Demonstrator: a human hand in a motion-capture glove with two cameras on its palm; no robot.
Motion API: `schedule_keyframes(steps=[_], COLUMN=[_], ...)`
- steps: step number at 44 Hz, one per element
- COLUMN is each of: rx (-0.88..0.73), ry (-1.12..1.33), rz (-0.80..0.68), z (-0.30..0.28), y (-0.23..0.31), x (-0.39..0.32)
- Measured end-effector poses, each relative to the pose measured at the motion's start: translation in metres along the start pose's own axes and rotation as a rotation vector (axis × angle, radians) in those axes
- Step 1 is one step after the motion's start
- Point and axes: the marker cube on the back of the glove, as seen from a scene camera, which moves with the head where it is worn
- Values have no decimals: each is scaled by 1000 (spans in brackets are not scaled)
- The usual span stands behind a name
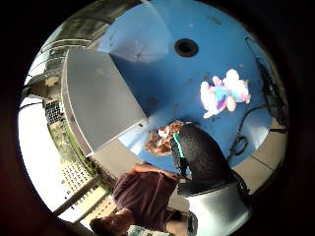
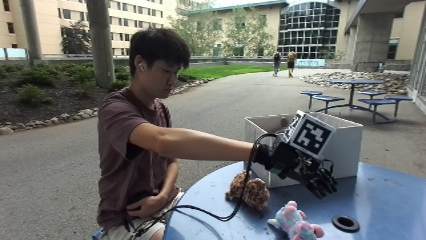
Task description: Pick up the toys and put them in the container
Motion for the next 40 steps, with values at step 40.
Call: schedule_keyframes(steps=[40], rx=[145], ry=[-285], rz=[66], z=[12], y=[-20], x=[-15])
